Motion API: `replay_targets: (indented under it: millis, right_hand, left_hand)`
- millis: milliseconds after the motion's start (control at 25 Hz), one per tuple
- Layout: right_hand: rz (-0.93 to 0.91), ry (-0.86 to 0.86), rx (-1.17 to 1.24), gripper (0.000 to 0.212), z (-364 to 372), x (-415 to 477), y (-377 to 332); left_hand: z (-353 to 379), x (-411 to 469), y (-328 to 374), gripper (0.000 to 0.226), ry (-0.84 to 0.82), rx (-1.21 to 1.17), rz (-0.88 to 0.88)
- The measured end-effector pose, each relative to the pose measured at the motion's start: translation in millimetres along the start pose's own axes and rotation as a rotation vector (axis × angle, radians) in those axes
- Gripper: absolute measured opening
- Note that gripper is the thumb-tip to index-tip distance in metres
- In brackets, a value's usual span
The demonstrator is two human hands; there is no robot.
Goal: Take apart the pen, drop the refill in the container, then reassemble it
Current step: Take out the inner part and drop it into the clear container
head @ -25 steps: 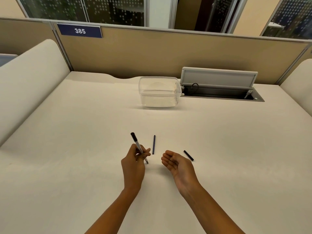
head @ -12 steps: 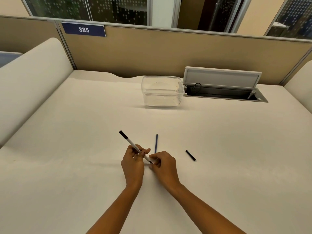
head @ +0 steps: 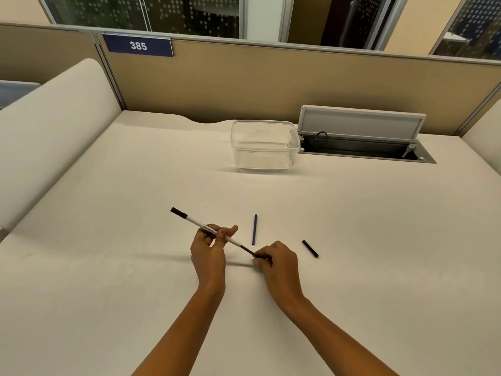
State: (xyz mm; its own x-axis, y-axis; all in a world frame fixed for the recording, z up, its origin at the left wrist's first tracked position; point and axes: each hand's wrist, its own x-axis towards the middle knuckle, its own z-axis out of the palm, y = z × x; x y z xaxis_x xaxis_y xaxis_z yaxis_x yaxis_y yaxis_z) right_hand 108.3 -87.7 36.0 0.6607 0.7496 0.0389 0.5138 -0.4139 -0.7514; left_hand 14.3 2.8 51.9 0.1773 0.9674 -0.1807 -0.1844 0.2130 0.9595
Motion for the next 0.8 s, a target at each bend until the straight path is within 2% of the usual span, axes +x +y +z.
replay_targets:
  millis: [200,280,480,800]
  right_hand:
    - [0.019,0.080,0.094,0.016,-20,-2,12]
    - [0.025,0.150,0.142,0.014,-27,2,15]
    - [-0.029,0.284,0.121,0.022,-43,27,7]
    - [-0.173,0.414,0.092,0.007,-65,128,-32]
  left_hand:
    - [-5,8,12,0.010,-0.017,-0.252,-0.096]
    - [-5,9,15,0.007,-0.015,-0.273,-0.127]
    - [-1,10,18,0.023,-0.034,-0.317,-0.193]
    - [6,18,20,0.020,-0.060,-0.363,-0.284]
